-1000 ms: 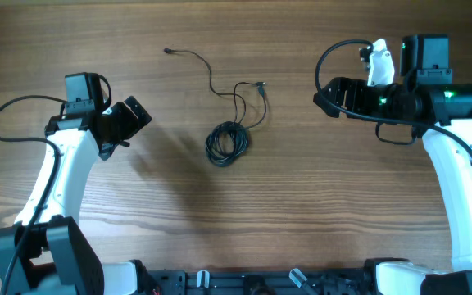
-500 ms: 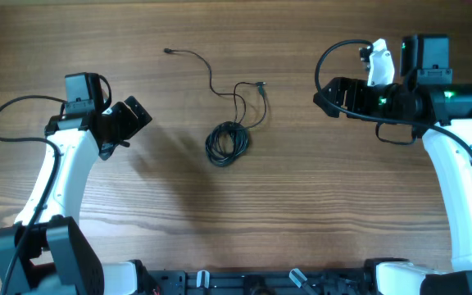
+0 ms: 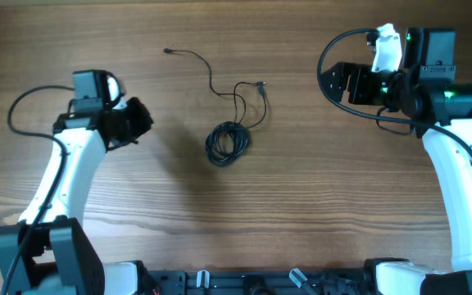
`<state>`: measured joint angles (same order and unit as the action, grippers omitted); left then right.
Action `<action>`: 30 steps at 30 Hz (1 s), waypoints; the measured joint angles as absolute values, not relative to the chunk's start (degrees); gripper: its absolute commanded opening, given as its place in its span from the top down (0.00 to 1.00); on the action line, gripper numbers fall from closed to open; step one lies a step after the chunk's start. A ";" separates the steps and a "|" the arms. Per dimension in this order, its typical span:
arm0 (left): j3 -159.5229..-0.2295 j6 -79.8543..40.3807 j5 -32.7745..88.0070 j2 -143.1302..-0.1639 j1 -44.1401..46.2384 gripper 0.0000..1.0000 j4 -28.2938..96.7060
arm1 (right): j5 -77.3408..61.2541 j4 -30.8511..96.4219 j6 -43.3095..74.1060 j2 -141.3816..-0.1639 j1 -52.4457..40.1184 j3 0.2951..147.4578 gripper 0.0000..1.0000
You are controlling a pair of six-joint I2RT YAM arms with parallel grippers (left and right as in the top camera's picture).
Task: Untangle cables
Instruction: 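Move both grippers down onto opposite sides of the black coil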
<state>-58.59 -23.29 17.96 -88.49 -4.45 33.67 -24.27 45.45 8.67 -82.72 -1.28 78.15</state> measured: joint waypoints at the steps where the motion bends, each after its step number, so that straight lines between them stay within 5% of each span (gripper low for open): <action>1: -58.59 -22.63 18.39 -88.55 -2.98 0.63 33.26 | -24.80 44.42 9.13 -82.72 -1.28 78.15 0.00; 5: -58.59 -21.37 18.74 -90.74 3.70 0.61 30.41 | -26.79 44.51 12.47 -83.02 -1.28 78.15 0.01; 8: -58.65 -21.02 17.23 -95.29 8.95 0.61 26.33 | -27.16 47.09 13.91 -84.03 -1.28 78.15 0.14; 10: -58.65 -20.60 16.71 -98.61 11.29 0.60 24.32 | -27.33 47.72 14.46 -84.29 -1.30 78.15 0.31; 12: -58.67 -18.39 16.64 -101.41 13.08 0.51 20.25 | -27.62 47.97 14.96 -84.29 -1.30 78.13 0.31; 15: -58.72 -14.52 16.99 -103.81 16.25 0.51 15.86 | -28.97 47.97 14.96 -84.29 -1.30 77.03 0.32; 21: -58.78 -10.87 15.68 -104.16 20.34 0.75 16.53 | -31.64 49.12 14.98 -84.33 -1.87 76.09 0.34; 24: -58.81 -10.52 14.20 -104.16 20.45 0.96 19.73 | -31.99 49.28 15.05 -84.33 -3.22 76.09 0.45; 27: -58.81 -12.34 10.52 -104.16 20.53 0.96 21.61 | -32.21 49.25 15.11 -84.33 -5.65 76.09 0.65; 30: -58.81 -21.69 8.16 -104.16 19.59 0.96 21.93 | -32.42 49.21 15.20 -84.33 -8.40 76.09 0.68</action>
